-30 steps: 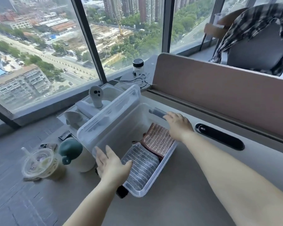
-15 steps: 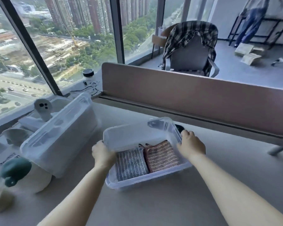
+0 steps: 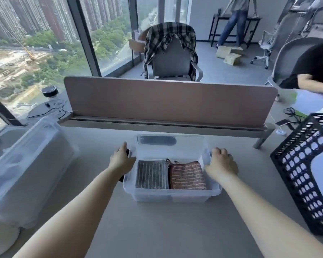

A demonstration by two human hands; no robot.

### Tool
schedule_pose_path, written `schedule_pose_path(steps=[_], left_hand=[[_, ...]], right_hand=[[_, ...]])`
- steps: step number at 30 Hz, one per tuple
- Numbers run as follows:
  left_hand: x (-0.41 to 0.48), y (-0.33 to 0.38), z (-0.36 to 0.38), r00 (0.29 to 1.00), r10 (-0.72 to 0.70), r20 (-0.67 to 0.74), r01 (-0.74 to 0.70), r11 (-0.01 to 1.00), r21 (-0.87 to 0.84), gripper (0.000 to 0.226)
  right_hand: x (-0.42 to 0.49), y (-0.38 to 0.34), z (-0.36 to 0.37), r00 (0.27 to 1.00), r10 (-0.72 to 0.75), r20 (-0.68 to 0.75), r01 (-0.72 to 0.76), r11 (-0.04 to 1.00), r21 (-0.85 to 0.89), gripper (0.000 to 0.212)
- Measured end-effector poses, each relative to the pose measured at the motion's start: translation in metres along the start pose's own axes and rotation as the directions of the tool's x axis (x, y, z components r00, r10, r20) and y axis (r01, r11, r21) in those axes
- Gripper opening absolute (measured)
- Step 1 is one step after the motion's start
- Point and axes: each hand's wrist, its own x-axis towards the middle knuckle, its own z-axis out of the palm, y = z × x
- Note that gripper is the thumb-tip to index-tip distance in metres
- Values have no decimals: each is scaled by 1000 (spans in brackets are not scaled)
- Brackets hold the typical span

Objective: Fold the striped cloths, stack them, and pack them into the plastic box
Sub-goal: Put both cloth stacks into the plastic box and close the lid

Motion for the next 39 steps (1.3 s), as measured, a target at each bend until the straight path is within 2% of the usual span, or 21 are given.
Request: schedule_pose_path(steps=[4, 6, 9, 12, 14, 17, 21, 23, 25, 27, 28, 30, 33, 36, 39], left_hand=[[-20, -31, -56, 955, 33, -295, -5, 995, 97, 65], [-33, -59, -91, 903, 4, -430, 67, 986, 151, 63], [-53, -105, -131, 831, -100, -548, 211, 967, 144, 66], [-64, -149, -158, 785, -223, -578, 385, 906, 173, 82], [-67, -169, -170, 789, -305, -533, 458, 870, 180, 85], [-69, -178, -174, 785, -361, -504, 518, 828, 214, 72], [-72, -177, -171, 813, -271, -515, 408, 896, 173, 38], [-76, -165, -168, 837, -205, -507, 305, 945, 122, 29], [-80, -145, -167, 841, -120, -527, 225, 964, 141, 28], [-86, -126, -168, 843, -15, -537, 144, 970, 198, 33], [-88, -119, -168, 835, 54, -547, 85, 971, 225, 34], [-90, -106, -168, 803, 187, -566, -52, 968, 245, 31], [-90, -81, -160, 752, 420, -509, -285, 902, 323, 29], [-83, -53, -135, 665, 589, -458, -474, 808, 350, 33], [-77, -30, -103, 558, 708, -433, -623, 702, 345, 27]], right_hand=[[4, -65, -4, 974, -223, 22, 216, 959, 182, 41], [3, -113, -2, 934, -352, 63, 323, 907, 269, 41], [-9, -190, 5, 836, -535, 123, 478, 820, 314, 39], [-29, -251, 14, 731, -656, 186, 588, 744, 317, 43], [-42, -278, 17, 684, -702, 199, 624, 704, 339, 44], [-53, -304, 20, 633, -743, 218, 640, 660, 393, 44], [-59, -319, 19, 598, -768, 229, 618, 624, 479, 42], [-59, -317, 14, 605, -766, 217, 589, 614, 526, 38], [-56, -311, 6, 639, -746, 188, 541, 610, 579, 30], [-49, -299, -4, 710, -683, 169, 413, 599, 687, 28], [-44, -290, -10, 752, -633, 181, 297, 571, 765, 32], [-30, -267, -26, 807, -531, 260, 24, 469, 883, 47], [-12, -222, -52, 819, -403, 407, -305, 294, 906, 66], [3, -166, -68, 857, -261, 444, -424, 133, 896, 75], [6, -107, -77, 901, -94, 424, -419, 76, 905, 61]])
